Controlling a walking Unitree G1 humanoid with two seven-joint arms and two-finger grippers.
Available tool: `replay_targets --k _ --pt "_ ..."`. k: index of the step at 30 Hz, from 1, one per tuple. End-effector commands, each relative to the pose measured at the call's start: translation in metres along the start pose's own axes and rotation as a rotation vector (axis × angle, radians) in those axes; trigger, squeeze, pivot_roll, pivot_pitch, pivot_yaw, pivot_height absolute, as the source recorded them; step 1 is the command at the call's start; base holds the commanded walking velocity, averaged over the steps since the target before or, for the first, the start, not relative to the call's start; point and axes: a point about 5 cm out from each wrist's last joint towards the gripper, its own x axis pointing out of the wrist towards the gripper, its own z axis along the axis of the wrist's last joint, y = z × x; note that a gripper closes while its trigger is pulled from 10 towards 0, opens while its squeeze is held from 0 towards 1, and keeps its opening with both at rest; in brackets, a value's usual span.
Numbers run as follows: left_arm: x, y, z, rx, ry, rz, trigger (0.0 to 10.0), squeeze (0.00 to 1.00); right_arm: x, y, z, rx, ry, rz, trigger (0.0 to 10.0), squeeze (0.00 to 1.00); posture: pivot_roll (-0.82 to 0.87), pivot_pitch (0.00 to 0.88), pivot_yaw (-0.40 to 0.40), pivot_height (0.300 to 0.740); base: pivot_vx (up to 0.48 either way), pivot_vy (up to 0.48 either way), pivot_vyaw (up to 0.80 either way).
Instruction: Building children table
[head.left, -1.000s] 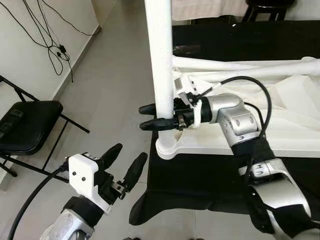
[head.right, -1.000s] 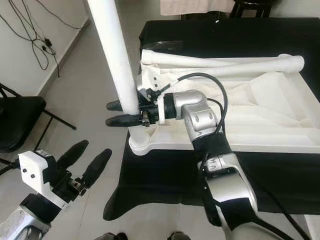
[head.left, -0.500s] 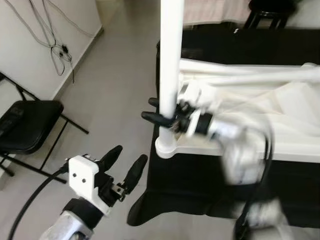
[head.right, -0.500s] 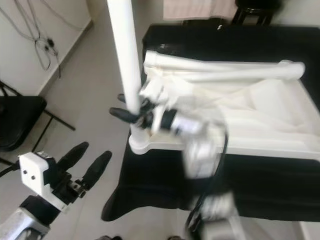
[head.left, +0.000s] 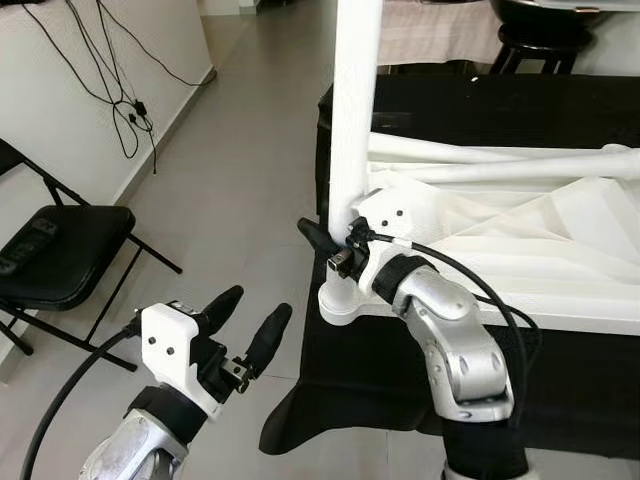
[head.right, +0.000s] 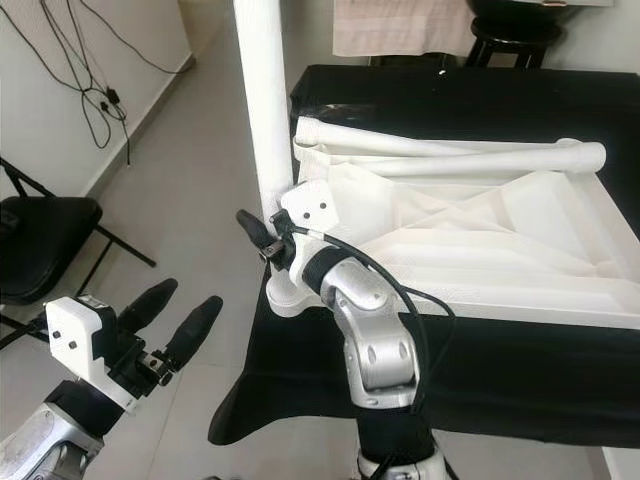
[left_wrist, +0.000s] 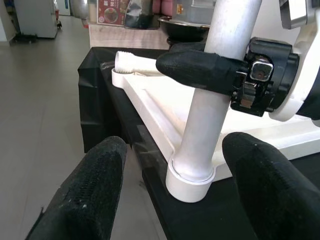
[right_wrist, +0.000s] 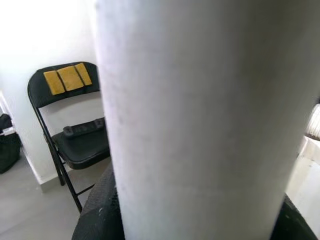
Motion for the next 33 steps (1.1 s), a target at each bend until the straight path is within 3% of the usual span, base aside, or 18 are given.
replay_targets --k 1,2,3,6,9,10,12,18,19,21,22,33 --pt "-0.001 0.001 -0.001 0.008 0.004 0.005 10.0 0.0 0.002 0.003 -0.009 0.053 0.033 0.06 10.0 1.0 -0.01 0.132 0.027 0.74 0.0 0.0 0.0" --pt "-0.001 0.001 -0.001 0.008 0.004 0.005 10.0 0.0 0.002 0.003 -0.009 0.053 0.033 0.06 10.0 1.0 -0.01 0.132 0.027 0.74 0.0 0.0 0.0" --pt "-0.001 0.0 -0.001 0.005 0.003 0.0 10.0 0.0 0.004 0.005 -0.002 0.085 0.006 0.172 10.0 1.0 0.0 0.136 0.025 0.74 0.0 0.0 0.0" --pt "-0.002 -0.002 0.0 -0.001 -0.001 -0.009 10.0 0.0 0.006 0.0 0.009 -0.004 -0.02 0.527 10.0 1.0 0.0 0.152 0.019 0.74 0.0 0.0 0.0" --pt "-0.002 -0.003 0.0 -0.002 -0.002 -0.01 10.0 0.0 0.005 -0.003 0.008 -0.038 0.001 0.617 10.0 0.94 0.01 0.156 0.018 0.74 0.0 0.0 0.0" --pt "-0.002 -0.004 0.001 -0.003 -0.003 -0.01 10.0 0.0 0.004 -0.005 0.007 -0.067 0.017 0.688 10.0 0.0 0.01 0.159 0.016 0.74 0.0 0.0 0.0" --pt "-0.002 -0.005 0.001 -0.004 -0.004 -0.01 10.0 0.0 0.005 -0.008 0.006 -0.077 0.04 0.748 10.0 0.0 0.02 0.164 0.013 0.74 0.0 0.0 0.0" --pt "-0.006 -0.01 0.004 -0.011 -0.005 -0.006 10.0 0.0 0.032 -0.019 0.001 -0.049 0.067 0.799 10.0 0.0 0.04 0.196 0.008 0.74 0.0 0.0 0.0" --pt "-0.007 -0.011 0.004 -0.013 -0.004 -0.006 10.0 0.0 0.036 -0.02 0.002 -0.045 0.07 0.819 9.1 0.0 0.05 0.204 0.009 0.74 0.0 0.0 0.0" --pt "-0.007 -0.011 0.004 -0.014 -0.003 -0.005 10.0 0.0 0.038 -0.021 0.002 -0.046 0.07 0.84 9.1 0.0 0.05 0.204 0.009 0.74 0.0 0.0 0.0" --pt "-0.008 -0.012 0.005 -0.015 -0.001 -0.005 10.0 0.0 0.04 -0.022 0.003 -0.047 0.07 0.854 0.0 0.0 0.05 0.215 0.011 0.74 0.0 0.0 0.0" --pt "-0.011 -0.016 0.007 -0.024 0.005 -0.007 10.0 0.0 0.041 -0.046 0.007 -0.08 0.088 0.851 0.0 0.0 0.05 0.229 0.015 0.74 0.0 0.0 0.0"
